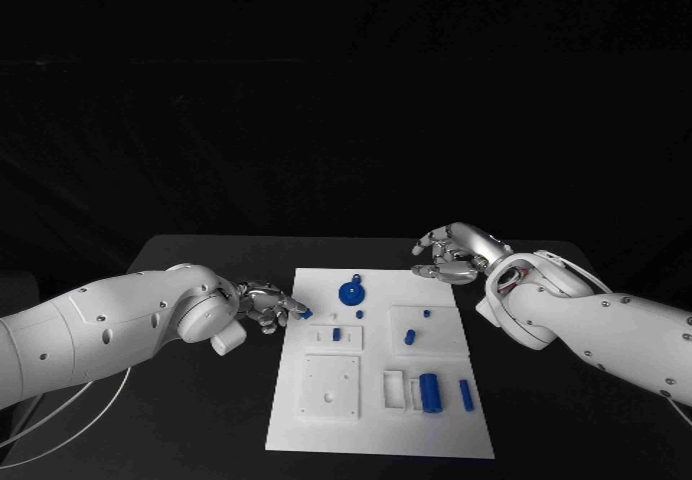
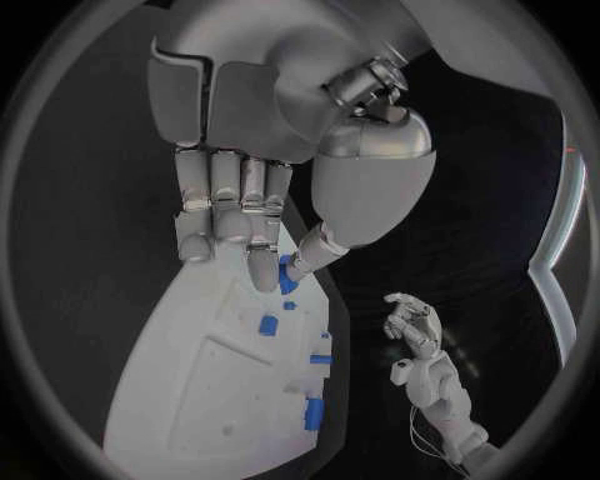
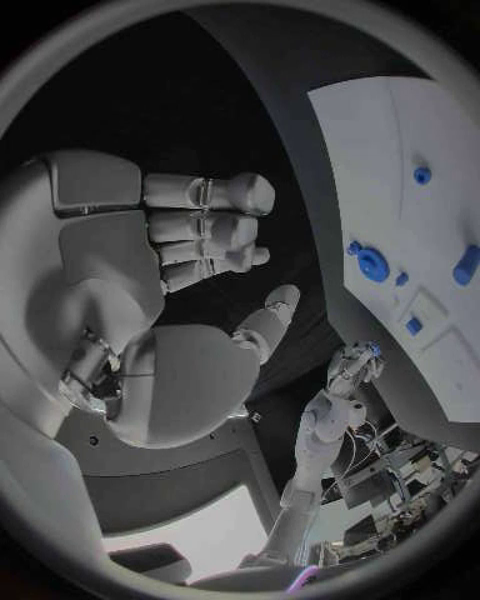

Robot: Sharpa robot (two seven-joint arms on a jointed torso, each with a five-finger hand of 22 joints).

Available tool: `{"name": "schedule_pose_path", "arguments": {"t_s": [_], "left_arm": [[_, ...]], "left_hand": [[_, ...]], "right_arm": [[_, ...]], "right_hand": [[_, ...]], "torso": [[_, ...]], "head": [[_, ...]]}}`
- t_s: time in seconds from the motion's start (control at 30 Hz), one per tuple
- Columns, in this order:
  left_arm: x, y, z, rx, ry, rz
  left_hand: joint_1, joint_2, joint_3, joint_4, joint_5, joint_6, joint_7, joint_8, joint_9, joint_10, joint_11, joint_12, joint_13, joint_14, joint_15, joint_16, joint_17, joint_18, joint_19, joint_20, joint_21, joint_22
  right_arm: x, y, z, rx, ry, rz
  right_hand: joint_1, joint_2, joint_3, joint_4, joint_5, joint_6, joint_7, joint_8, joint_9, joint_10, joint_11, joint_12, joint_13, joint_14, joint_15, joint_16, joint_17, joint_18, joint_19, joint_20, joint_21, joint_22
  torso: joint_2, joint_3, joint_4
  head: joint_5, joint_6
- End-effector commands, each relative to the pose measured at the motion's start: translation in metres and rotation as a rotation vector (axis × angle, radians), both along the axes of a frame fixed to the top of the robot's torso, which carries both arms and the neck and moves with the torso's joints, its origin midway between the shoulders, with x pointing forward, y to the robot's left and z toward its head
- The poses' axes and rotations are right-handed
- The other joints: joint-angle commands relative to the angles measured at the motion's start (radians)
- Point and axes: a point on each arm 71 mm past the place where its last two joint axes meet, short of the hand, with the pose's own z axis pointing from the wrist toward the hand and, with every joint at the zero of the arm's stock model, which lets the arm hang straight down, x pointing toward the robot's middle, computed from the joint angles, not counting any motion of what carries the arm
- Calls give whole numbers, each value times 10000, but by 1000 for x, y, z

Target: Assemble the parts on the task board

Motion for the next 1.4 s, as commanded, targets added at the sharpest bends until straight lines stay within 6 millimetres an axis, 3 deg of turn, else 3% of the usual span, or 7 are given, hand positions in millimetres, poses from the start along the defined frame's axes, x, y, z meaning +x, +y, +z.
{"name": "schedule_pose_path", "arguments": {"t_s": [0.03,0.57,0.87,1.17,1.4], "left_arm": [[0,-12,10,-1149,-470,22],[-10,-44,26,-2843,-1291,182],[-13,-51,28,-3094,-1331,158],[-16,-57,29,-3285,-1321,58],[-18,-60,29,-3388,-1270,-38]], "left_hand": [[-8,81,1312,-1340,58,64,-1,41,31,81,23,-55,-17,60,-96,-62,-12,-107,60,-1070,56,132],[-84,97,1327,-1380,110,99,-28,34,75,116,-8,-73,-30,102,-130,-64,-16,-99,108,-1090,50,115],[-117,105,1340,-1398,147,110,-38,27,93,129,-19,-81,-35,116,-142,-70,-19,-96,128,-1099,45,107],[-144,111,1351,-1417,183,121,-45,21,109,139,-28,-88,-39,127,-151,-76,-22,-94,144,-1107,41,101],[-159,113,1359,-1434,206,124,-50,15,119,146,-34,-92,-41,135,-156,-80,-24,-92,154,-1112,37,96]], "right_arm": [[-6,12,-1,115,169,449],[-34,70,-8,217,636,1961],[-39,84,-7,-55,183,2104],[-40,93,-7,-178,-45,1954],[-40,98,-8,-277,-159,1892]], "right_hand": [[-41,16,-43,-40,-34,-3,65,40,-14,-78,8,37,-17,14,-26,-36,15,682,3,-48,-46,169],[9,71,-152,-310,-637,-20,73,34,-23,-134,17,71,-66,-15,-17,-44,23,682,-37,-42,-56,173],[-48,51,-226,-414,-967,-27,78,30,-30,-165,21,91,-88,-28,-11,-46,26,682,-50,-33,-62,173],[-97,-13,-252,-476,-1672,-10,68,36,-36,-162,13,125,-136,-9,-21,-42,27,682,-27,-42,-77,158],[-123,-28,-241,-457,-1843,-8,68,35,-39,-159,11,135,-152,-2,-22,-43,25,682,-14,-46,-81,156]], "torso": [[0,-2,1],[6,-11,6],[6,-19,13],[7,-7,3],[7,-3,5]], "head": [[-7,28],[-62,167],[-92,192],[-110,197],[-103,203]]}}
